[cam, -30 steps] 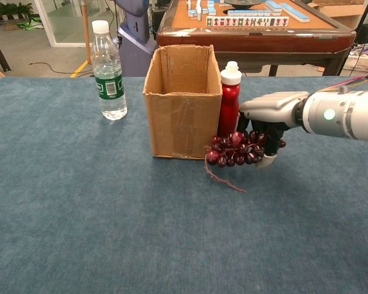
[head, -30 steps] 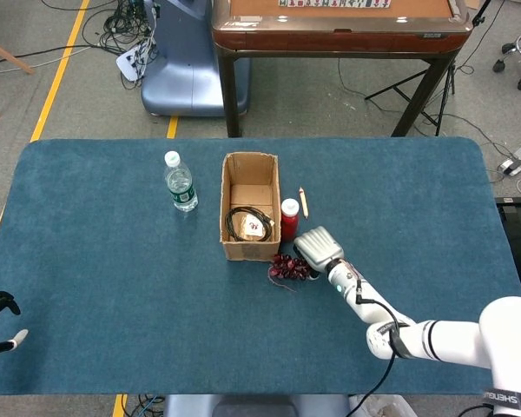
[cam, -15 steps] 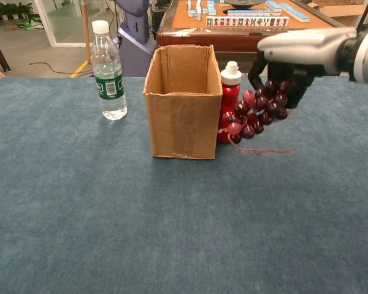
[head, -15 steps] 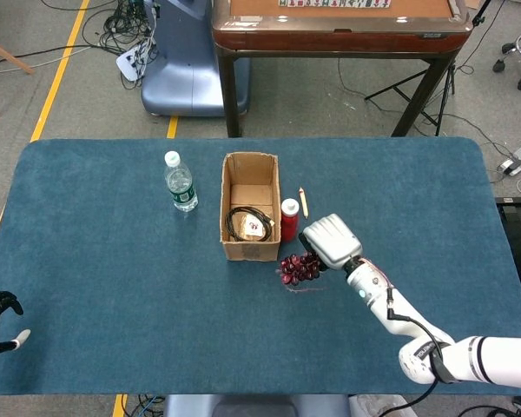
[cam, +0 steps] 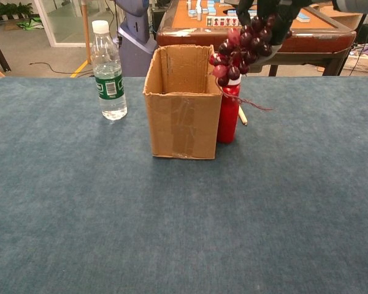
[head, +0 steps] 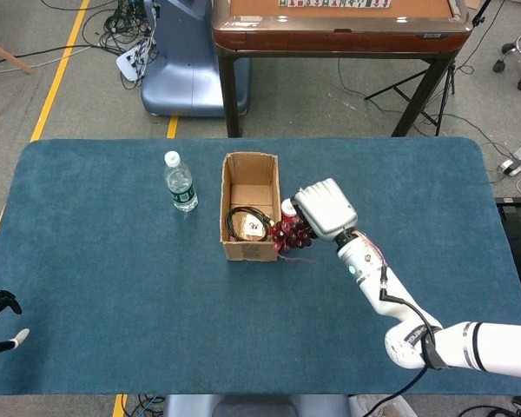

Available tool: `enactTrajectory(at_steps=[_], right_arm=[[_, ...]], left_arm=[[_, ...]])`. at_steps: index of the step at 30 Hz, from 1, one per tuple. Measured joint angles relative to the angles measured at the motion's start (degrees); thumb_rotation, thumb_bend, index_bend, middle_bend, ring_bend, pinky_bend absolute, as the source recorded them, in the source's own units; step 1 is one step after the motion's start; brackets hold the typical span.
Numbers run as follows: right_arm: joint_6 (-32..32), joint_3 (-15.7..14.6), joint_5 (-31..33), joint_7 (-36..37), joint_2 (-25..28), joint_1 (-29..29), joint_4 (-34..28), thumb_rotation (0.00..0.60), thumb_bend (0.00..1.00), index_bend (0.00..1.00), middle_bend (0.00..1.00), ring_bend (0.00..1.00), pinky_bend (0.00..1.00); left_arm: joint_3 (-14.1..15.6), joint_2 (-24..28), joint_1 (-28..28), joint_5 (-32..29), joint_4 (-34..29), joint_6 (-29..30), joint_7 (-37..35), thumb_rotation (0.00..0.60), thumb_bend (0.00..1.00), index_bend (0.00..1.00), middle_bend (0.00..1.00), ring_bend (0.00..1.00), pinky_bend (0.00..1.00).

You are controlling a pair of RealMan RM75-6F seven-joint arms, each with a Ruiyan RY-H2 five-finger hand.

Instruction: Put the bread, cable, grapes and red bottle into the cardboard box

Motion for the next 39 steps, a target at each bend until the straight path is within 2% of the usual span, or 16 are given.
enactTrajectory(at_steps=[8, 15, 22, 25, 29, 32, 36, 39], right_arm=[[1.53, 2.45, 7.00, -4.49, -2.24, 3.67, 3.37, 0.600, 0.12, 0.73, 1.00, 1.00, 1.00], [2.79, 3.38, 11.84, -7.74, -7.67, 6.81, 8.28, 0.600, 0.09, 0.73, 1.00, 1.00, 1.00], [3.39, 3.80, 12.65, -8.90, -13.99, 9.20, 13.88, 0.600, 0.05, 0.71, 1.00, 1.00, 1.00], [3.65, 4.00, 11.69, -8.48, -16.48, 9.81, 16.35, 0.600, 0.02, 0.59, 1.00, 1.00, 1.00], [3.96, 4.25, 9.28, -7.08, -18.87, 10.15, 18.97, 0.600, 0.00, 0.26, 1.00, 1.00, 1.00], [4.20, 4.43, 6.44, -5.04, -20.35, 10.06, 20.59, 0.600, 0.00, 0.08, 1.00, 1.00, 1.00], [4.99, 4.69, 1.96, -1.53, -21.55, 9.28, 21.79, 0.600, 0.00, 0.03, 1.00, 0.98, 0.97], [6.19, 4.73, -1.58, 1.15, -21.74, 8.08, 21.96, 0.600, 0.00, 0.03, 0.98, 0.92, 0.92]], left_arm=[[0.03, 0.19, 0.02, 0.18, -0.13, 0.02, -0.42, 0.600, 0.15, 0.50, 0.33, 0.27, 0.54], [-0.12, 0.43, 0.13, 0.16, -0.50, 0.37, -0.69, 0.600, 0.15, 0.50, 0.33, 0.27, 0.54], [-0.08, 0.74, 0.35, 0.52, -0.82, 0.82, -1.31, 0.600, 0.15, 0.50, 0.33, 0.27, 0.54], [-0.06, 0.84, 0.40, 0.65, -0.90, 0.91, -1.43, 0.600, 0.15, 0.50, 0.33, 0.27, 0.54], [0.04, 0.95, 0.45, 0.88, -1.02, 1.00, -1.48, 0.600, 0.15, 0.50, 0.33, 0.27, 0.54], [0.09, 0.99, 0.46, 0.95, -1.05, 1.00, -1.46, 0.600, 0.15, 0.50, 0.33, 0.27, 0.54], [0.11, 1.01, 0.48, 1.00, -1.07, 1.04, -1.44, 0.600, 0.15, 0.50, 0.33, 0.27, 0.54], [0.13, 0.99, 0.52, 1.03, -1.07, 1.12, -1.37, 0.600, 0.15, 0.49, 0.33, 0.27, 0.54]])
